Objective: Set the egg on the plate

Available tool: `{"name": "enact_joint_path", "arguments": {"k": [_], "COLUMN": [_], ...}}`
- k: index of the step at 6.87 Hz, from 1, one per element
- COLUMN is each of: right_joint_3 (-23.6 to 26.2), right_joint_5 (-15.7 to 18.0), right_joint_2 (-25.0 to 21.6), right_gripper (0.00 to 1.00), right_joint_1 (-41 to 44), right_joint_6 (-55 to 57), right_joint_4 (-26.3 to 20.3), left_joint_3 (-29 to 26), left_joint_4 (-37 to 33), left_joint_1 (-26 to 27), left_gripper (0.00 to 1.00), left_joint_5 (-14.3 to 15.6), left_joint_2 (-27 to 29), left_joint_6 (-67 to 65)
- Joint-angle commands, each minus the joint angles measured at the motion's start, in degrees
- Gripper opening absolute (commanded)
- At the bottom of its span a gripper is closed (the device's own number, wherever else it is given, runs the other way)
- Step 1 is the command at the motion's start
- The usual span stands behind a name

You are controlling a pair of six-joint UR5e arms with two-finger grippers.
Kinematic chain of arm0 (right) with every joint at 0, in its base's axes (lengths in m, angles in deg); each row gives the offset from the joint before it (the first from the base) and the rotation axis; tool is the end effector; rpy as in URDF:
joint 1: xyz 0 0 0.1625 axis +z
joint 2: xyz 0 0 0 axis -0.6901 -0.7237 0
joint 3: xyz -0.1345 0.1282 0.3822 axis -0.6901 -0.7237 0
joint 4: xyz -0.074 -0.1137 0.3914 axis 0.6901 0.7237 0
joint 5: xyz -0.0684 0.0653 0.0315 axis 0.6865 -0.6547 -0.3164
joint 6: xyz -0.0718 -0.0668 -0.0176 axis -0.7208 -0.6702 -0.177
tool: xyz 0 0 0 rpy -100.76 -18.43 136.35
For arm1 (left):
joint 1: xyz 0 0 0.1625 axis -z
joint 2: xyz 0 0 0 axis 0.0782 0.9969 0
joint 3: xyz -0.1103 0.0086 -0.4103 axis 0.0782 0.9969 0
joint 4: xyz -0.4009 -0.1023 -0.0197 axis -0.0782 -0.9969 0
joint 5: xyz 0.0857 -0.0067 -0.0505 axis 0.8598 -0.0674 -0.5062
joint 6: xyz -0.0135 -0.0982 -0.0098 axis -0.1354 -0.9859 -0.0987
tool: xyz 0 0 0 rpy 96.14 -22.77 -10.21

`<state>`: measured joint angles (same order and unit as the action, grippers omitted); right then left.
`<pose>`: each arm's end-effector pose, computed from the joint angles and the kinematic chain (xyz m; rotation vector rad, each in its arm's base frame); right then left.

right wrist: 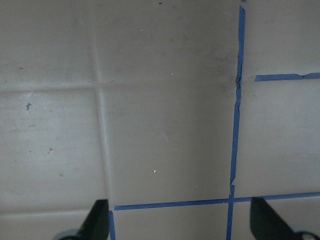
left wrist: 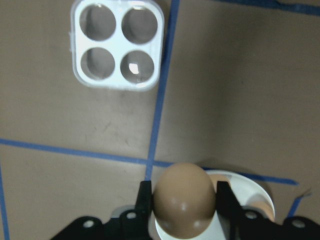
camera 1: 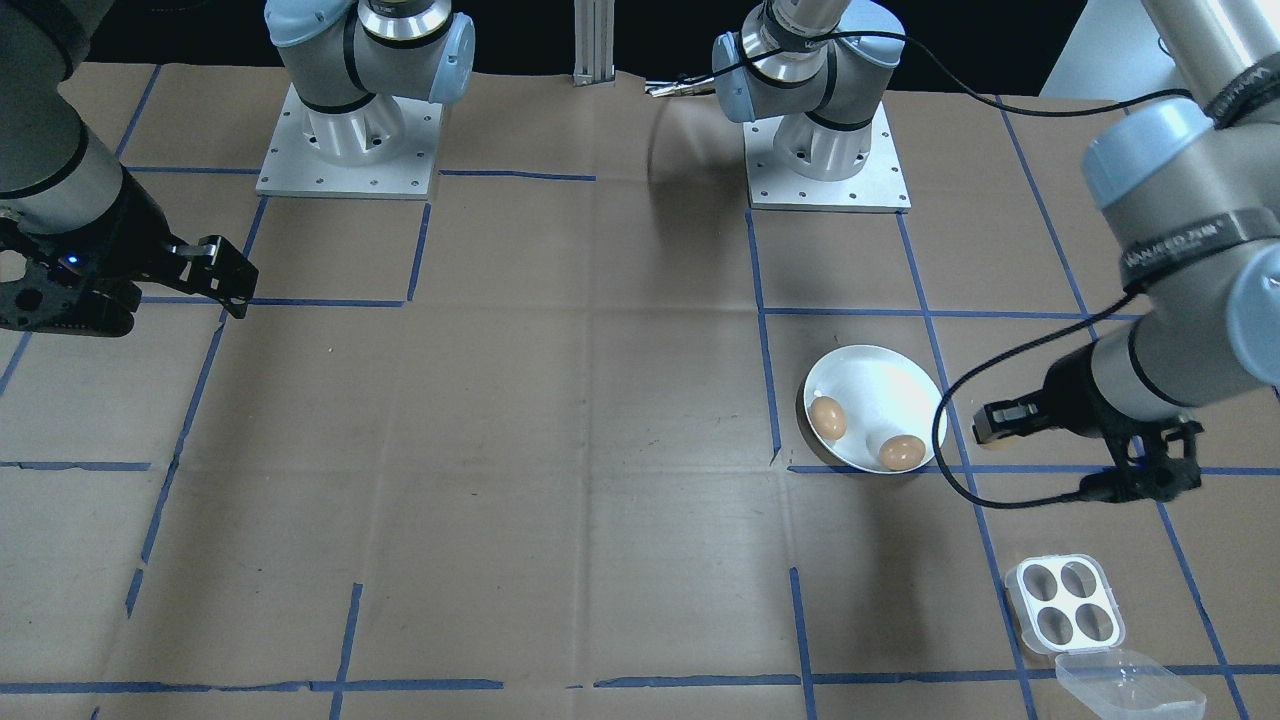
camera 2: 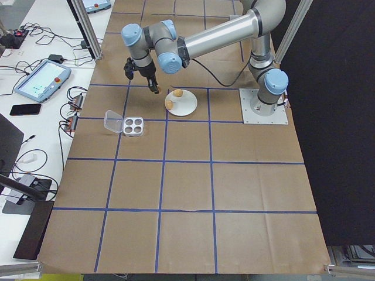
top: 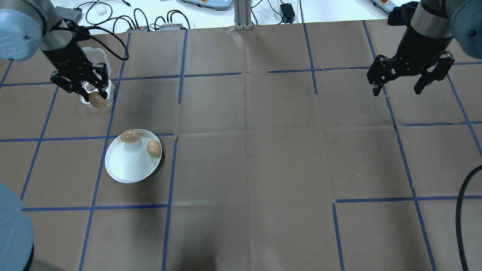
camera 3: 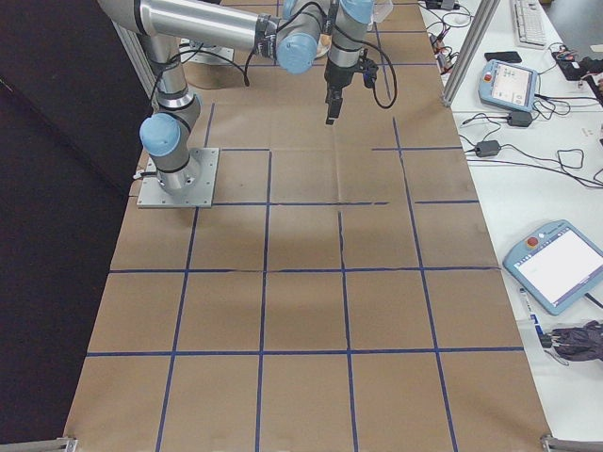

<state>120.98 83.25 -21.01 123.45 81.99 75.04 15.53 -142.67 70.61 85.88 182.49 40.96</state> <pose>0.0335 -0.5283 0.4326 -0.0531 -3.0842 -0.1898 0.0258 -0.5991 0.3483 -0.2783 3.1042 0.3099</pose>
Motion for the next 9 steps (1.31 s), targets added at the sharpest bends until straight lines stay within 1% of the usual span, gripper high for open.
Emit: {"name": "enact_joint_path", "arguments": {"k": [1, 2, 3, 4, 5, 6, 7, 8, 9], "right_joint_3": [0.0, 0.0, 0.0, 0.0, 0.0, 0.0, 0.0, 0.0, 0.0], "right_joint_5": [0.0, 0.0, 0.0, 0.0, 0.0, 0.0, 0.0, 0.0, 0.0], "right_joint_2": [0.0, 0.0, 0.0, 0.0, 0.0, 0.0, 0.0, 0.0, 0.0], "right_gripper": [1.00, 1.00, 1.00, 1.00, 1.00, 1.00, 1.00, 1.00, 1.00], "right_joint_1": [0.0, 0.0, 0.0, 0.0, 0.0, 0.0, 0.0, 0.0, 0.0], "right_joint_6": [0.0, 0.0, 0.0, 0.0, 0.0, 0.0, 0.0, 0.0, 0.0], "right_joint_4": [0.1, 0.1, 0.0, 0.1, 0.0, 0.0, 0.1, 0.0, 0.0], "left_joint_3": [11.5, 15.2, 18.8, 19.8, 19.8, 19.9, 19.7, 18.9, 18.9], "left_joint_4": [3.6, 7.4, 13.1, 19.4, 20.6, 20.7, 20.7, 20.3, 19.8], "left_joint_1": [4.1, 4.2, 4.1, 4.1, 4.1, 4.1, 4.3, 4.2, 4.1], "left_gripper": [0.05, 0.05, 0.05, 0.06, 0.09, 0.69, 0.99, 1.00, 1.00], "left_joint_5": [0.0, -0.1, 0.1, 0.2, 0.5, 0.5, 0.6, 0.7, 0.8], "left_joint_2": [-5.0, -4.3, -2.5, 0.3, 1.0, 1.4, 0.3, -1.7, -6.2], "left_joint_6": [-3.0, -2.8, -1.8, -1.8, -1.7, -1.7, -1.6, -1.6, -1.6]}}
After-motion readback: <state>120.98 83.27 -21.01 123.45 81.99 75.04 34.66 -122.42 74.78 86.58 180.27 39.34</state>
